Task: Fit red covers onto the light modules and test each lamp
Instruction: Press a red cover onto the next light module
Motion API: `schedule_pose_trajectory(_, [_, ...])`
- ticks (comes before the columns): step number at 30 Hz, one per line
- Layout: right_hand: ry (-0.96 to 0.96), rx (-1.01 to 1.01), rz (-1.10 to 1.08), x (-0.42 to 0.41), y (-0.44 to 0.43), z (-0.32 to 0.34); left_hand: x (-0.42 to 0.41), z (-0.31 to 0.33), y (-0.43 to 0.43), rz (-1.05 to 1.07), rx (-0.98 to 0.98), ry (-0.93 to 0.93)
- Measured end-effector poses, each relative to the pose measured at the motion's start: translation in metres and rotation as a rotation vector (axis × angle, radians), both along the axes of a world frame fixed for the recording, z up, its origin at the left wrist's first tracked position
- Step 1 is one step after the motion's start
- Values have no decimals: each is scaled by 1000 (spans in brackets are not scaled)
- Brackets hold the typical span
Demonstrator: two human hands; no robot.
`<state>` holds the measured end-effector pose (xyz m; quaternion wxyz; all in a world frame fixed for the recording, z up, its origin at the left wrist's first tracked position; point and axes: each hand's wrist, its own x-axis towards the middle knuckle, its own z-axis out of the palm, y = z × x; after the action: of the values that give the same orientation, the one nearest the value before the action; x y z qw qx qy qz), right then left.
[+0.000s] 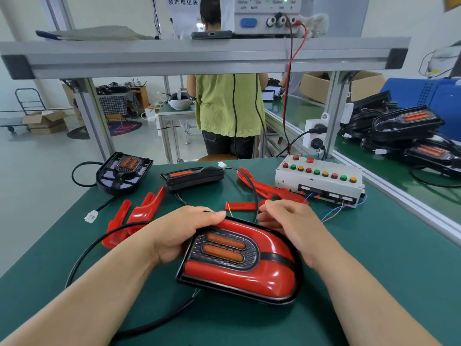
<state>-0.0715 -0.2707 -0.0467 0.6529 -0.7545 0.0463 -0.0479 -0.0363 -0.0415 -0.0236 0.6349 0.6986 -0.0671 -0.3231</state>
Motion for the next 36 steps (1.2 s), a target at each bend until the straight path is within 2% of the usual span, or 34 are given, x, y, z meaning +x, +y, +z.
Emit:
schedule_pose_trajectory(6, [-14, -448, 166, -6, 5, 1, 1, 1, 3, -18, 95, -115])
schedule_pose_trajectory(8, [-20, -487, 227, -6, 5, 0, 4, 1, 8, -33, 97, -126])
schedule_pose_trajectory(11, [-4, -363, 259, -6, 2, 0, 13, 3, 17, 184, 154, -251])
schedule_pose_trajectory(14, [-21, -218, 223, -5, -5, 1, 23, 5, 33, 394, 300, -411])
schedule_pose_trajectory(17, [14, -8, 151, -4, -11, 2, 22, 7, 42, 278, 437, -520])
schedule_pose_trajectory(21, [64, 217, 122, 0, -19, 1, 6, 12, 27, -120, 626, -575])
schedule_pose_trajectory(22, [69, 249, 114, 1, -19, 1, 4, 10, 21, -151, 655, -599])
schedule_pose_trajectory(23, [71, 267, 110, 0, -19, 2, 4, 7, 16, -111, 677, -651])
schedule_pose_trajectory(25, [74, 267, 118, 0, -18, 2, 7, 2, 6, 111, 723, -805])
schedule_pose_trajectory(27, [75, 222, 138, -1, -18, 2, 10, -3, -2, 233, 876, -913])
schedule_pose_trajectory(30, [56, 57, 155, -2, -15, 1, 19, -13, -6, 111, 1181, -943])
schedule_pose_trajectory(33, [17, -192, 92, -2, -10, -1, 28, -21, -6, 107, 1173, -918])
schedule_pose_trajectory(36, [-5, -291, 47, -2, -6, -1, 31, -23, -4, 191, 1100, -977])
